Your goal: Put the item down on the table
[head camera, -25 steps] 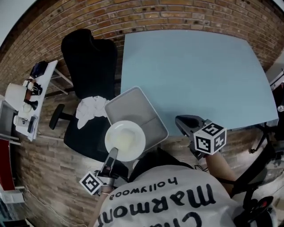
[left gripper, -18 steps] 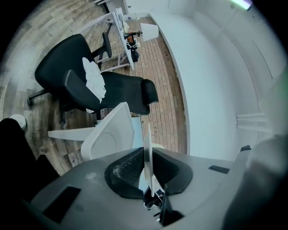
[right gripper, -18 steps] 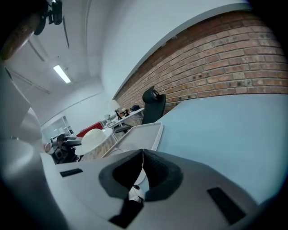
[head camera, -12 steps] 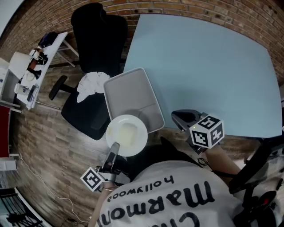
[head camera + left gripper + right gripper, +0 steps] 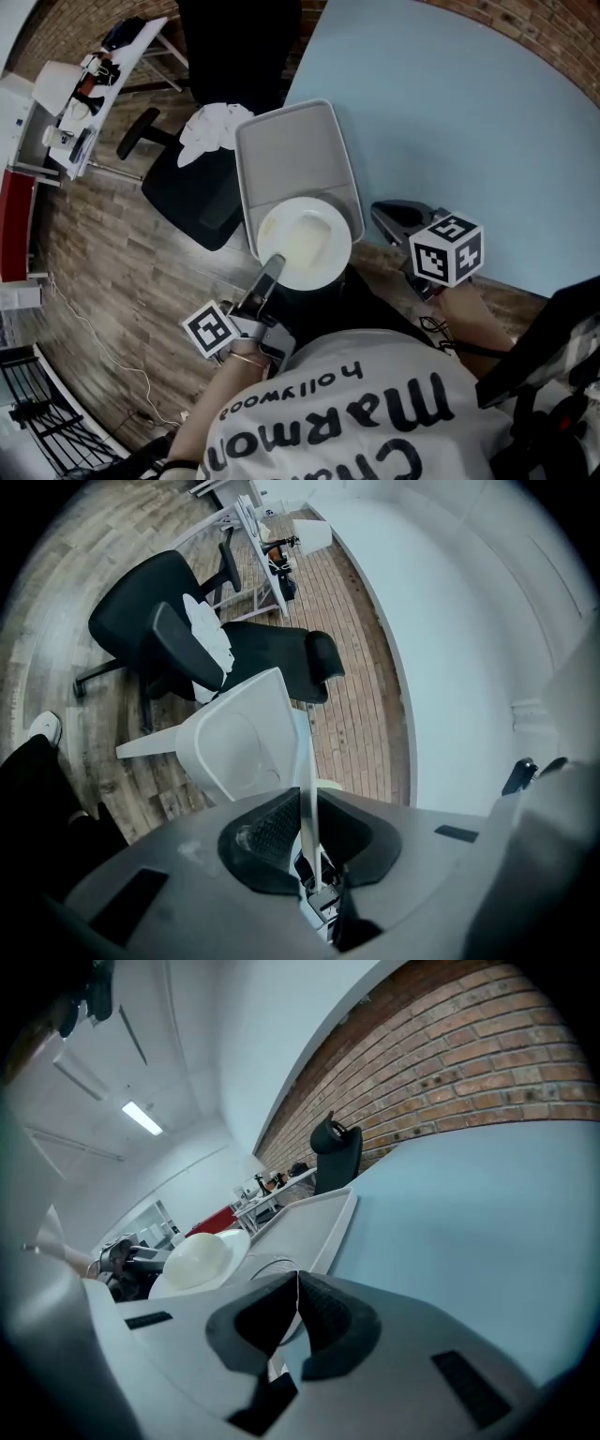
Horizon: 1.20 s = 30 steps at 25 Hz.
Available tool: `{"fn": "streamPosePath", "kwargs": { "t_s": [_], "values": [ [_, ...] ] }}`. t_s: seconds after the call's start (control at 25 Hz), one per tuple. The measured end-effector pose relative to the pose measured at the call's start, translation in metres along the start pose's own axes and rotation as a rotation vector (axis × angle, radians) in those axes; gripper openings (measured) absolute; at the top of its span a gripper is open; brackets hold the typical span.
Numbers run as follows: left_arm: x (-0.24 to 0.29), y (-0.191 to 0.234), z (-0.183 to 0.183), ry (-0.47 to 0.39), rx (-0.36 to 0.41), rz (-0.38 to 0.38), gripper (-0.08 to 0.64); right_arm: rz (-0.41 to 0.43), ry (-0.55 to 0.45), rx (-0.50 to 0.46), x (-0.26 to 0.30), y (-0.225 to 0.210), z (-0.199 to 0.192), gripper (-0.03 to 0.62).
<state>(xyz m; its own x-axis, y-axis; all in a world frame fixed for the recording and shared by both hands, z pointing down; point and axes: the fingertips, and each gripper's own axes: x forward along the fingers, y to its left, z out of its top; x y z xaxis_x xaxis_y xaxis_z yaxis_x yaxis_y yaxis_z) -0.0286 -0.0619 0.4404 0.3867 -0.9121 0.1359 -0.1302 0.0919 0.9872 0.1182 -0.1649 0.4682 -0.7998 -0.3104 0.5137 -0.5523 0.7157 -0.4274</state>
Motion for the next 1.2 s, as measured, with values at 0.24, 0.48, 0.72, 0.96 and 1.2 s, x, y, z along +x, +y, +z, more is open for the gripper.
{"fn": "streamPosePath", "kwargs": {
  "t_s": [0.24,0.48,0.72,0.96,1.2],
  "values": [
    [0.024,0.030,-0.014,0.002,-0.039,0.019,0.032,-0.038,-0.031,0.037,0.012,-0.028,-0.011,0.011],
    [0.026,0.026,-0.023,-0.011,-0.053,0.013,0.032,-0.064,-0.030,0.050,0.007,-0.033,-0.014,0.011],
    [0.017,0.032,-0.021,-0.036,-0.071,0.039,0.033,-0.079,-0.066,0.032,0.009,-0.030,-0.004,0.011],
    [0.019,0.035,-0.022,-0.025,-0.100,0.076,0.032,-0.171,-0.045,-0.190,0.009,-0.025,0.007,0.011],
    [0.022,0.046,-0.023,0.004,-0.147,0.144,0.032,-0.208,-0.043,-0.224,0.005,-0.026,0.009,0.011]
  ]
}}
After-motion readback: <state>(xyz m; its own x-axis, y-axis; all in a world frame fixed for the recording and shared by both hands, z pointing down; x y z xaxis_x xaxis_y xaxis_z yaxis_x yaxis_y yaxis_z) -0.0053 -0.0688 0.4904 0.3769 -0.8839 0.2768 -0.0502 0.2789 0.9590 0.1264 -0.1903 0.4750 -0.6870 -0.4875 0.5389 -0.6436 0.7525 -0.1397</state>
